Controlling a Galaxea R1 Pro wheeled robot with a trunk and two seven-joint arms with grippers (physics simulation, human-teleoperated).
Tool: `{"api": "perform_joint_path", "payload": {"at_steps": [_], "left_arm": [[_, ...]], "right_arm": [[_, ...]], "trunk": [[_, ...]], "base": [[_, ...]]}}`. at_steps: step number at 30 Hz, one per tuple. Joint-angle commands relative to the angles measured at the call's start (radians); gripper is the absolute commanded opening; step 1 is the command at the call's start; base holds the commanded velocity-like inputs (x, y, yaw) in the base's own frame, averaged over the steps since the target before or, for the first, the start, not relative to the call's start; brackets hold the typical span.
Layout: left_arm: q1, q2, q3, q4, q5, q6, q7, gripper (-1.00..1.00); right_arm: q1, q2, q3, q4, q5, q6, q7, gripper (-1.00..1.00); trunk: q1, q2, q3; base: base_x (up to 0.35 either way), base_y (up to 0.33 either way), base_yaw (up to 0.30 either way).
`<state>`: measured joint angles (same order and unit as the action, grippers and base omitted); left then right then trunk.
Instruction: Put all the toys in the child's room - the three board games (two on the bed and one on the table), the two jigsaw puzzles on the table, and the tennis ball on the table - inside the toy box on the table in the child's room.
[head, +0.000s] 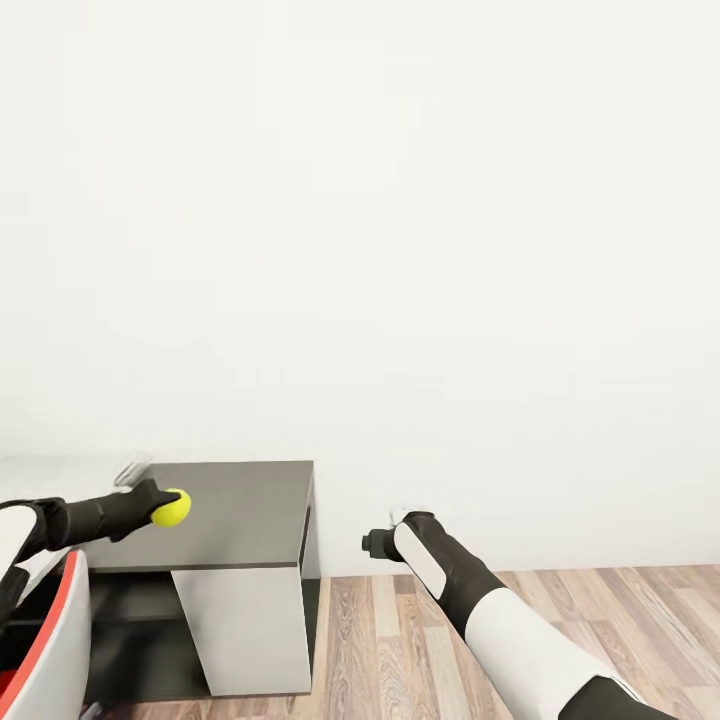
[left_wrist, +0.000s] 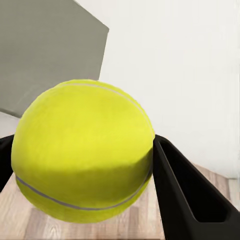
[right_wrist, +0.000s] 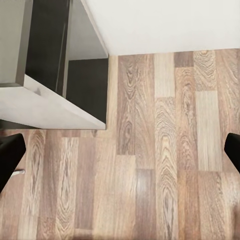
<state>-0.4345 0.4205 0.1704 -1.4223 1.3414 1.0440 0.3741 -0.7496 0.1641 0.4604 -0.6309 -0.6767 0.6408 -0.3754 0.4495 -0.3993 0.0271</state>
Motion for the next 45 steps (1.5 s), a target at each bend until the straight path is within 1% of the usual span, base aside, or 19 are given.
{"api": "perform_joint_path", "payload": {"at_steps": [1, 3, 7, 13, 18, 21, 27, 28, 29, 30, 32, 34, 36, 38, 40, 41, 43, 44, 45], "left_arm": [[0.002, 0.002, 0.002, -0.001, 0.014, 0.003, 0.003, -1.00], [0.007, 0.009, 0.005, -0.002, 0.025, 0.003, -0.039, -1.00], [0.014, 0.014, 0.008, -0.002, 0.028, 0.003, -0.136, -1.00], [0.024, 0.045, 0.011, 0.000, 0.030, 0.003, -0.194, -1.00], [0.040, 0.053, 0.015, 0.000, 0.029, 0.003, -0.271, -1.00], [0.042, 0.055, 0.015, 0.000, 0.029, 0.003, -0.290, -1.00], [0.042, 0.058, 0.022, 0.001, 0.027, 0.003, -0.301, -1.00], [0.037, 0.065, 0.034, 0.001, 0.027, 0.003, -0.301, -1.00], [0.032, 0.083, 0.053, 0.001, 0.028, 0.003, -0.302, -1.00], [0.024, 0.120, 0.079, 0.001, 0.029, 0.003, -0.302, -1.00], [0.018, 0.152, 0.100, 0.002, 0.030, 0.003, -0.302, -1.00], [0.010, 0.165, 0.110, 0.002, 0.032, 0.003, -0.302, -1.00], [-0.006, 0.169, 0.112, 0.001, 0.034, 0.003, -0.302, -1.00], [-0.031, 0.172, 0.113, 0.001, 0.045, 0.003, -0.302, -1.00], [-0.045, 0.176, 0.114, 0.000, 0.069, 0.003, -0.302, -1.00], [-0.047, 0.179, 0.114, 0.000, 0.077, 0.003, -0.302, -1.00], [-0.051, 0.195, 0.114, 0.000, 0.108, 0.003, -0.301, -1.00], [-0.052, 0.199, 0.114, 0.000, 0.114, 0.003, -0.301, -1.00], [-0.053, 0.208, 0.114, 0.000, 0.128, 0.003, -0.301, -1.00]], "right_arm": [[-0.001, -0.001, 0.004, -0.001, -0.011, 0.001, -0.010, 1.00], [-0.001, -0.001, 0.004, -0.001, -0.011, 0.000, -0.010, 1.00], [-0.001, 0.000, 0.005, -0.001, -0.011, -0.001, -0.010, 1.00], [-0.001, 0.000, 0.006, -0.001, -0.011, -0.001, -0.010, 1.00], [-0.001, 0.000, 0.007, -0.001, -0.010, -0.001, -0.010, 1.00], [-0.001, 0.000, 0.007, -0.001, -0.010, -0.001, -0.010, 1.00], [-0.001, 0.000, 0.006, -0.001, -0.010, 0.000, -0.010, 1.00], [-0.001, 0.000, 0.006, -0.001, -0.010, 0.000, -0.010, 1.00], [-0.001, 0.000, 0.006, -0.002, -0.010, -0.001, -0.010, 1.00], [-0.001, 0.000, 0.006, -0.004, -0.010, -0.001, -0.010, 1.00], [0.000, -0.003, 0.006, -0.020, -0.010, 0.000, -0.010, 1.00], [0.005, -0.009, 0.008, -0.063, -0.010, 0.001, -0.010, 1.00], [0.010, -0.014, 0.007, -0.118, -0.010, 0.005, -0.010, 1.00], [0.011, -0.019, 0.005, -0.225, -0.013, 0.026, -0.010, 1.00], [0.017, -0.035, 0.006, -0.366, -0.016, 0.069, -0.010, 1.00], [0.024, -0.040, 0.006, -0.404, -0.017, 0.081, -0.011, 1.00], [0.075, -0.055, 0.003, -0.548, -0.017, 0.119, -0.011, 1.00], [0.091, -0.058, 0.002, -0.582, -0.017, 0.125, -0.012, 1.00], [0.136, -0.066, -0.006, -0.672, -0.017, 0.139, -0.012, 1.00]], "trunk": [[0.000, -0.001, -0.001], [0.000, -0.001, -0.001], [0.000, -0.001, -0.001], [0.000, -0.001, -0.001], [0.000, -0.001, -0.001], [0.000, -0.001, -0.001], [0.000, -0.001, -0.001], [0.000, -0.001, -0.001], [0.000, -0.001, -0.001], [0.000, -0.001, -0.001], [0.000, -0.001, -0.001], [0.000, -0.001, -0.001], [0.000, -0.001, -0.001], [0.000, -0.001, -0.001], [0.000, -0.001, -0.001], [0.000, -0.001, -0.001], [0.000, -0.001, -0.001], [0.000, -0.001, -0.001], [0.000, -0.001, -0.001]], "base": [[0.000, 0.000, 0.000], [0.000, 0.000, 0.000], [0.000, 0.000, 0.000], [0.000, 0.000, 0.041], [0.000, 0.000, 0.239], [0.000, 0.000, 0.277], [0.000, 0.000, 0.285], [0.000, 0.000, 0.287], [0.000, 0.000, 0.287], [0.000, 0.000, 0.287], [0.000, 0.000, 0.287], [0.000, 0.000, 0.287], [0.000, 0.000, 0.287], [0.000, 0.000, 0.287], [0.000, 0.000, 0.287], [0.000, 0.000, 0.287], [0.000, 0.000, 0.287], [0.000, 0.000, 0.287], [0.000, 0.000, 0.287]]}}
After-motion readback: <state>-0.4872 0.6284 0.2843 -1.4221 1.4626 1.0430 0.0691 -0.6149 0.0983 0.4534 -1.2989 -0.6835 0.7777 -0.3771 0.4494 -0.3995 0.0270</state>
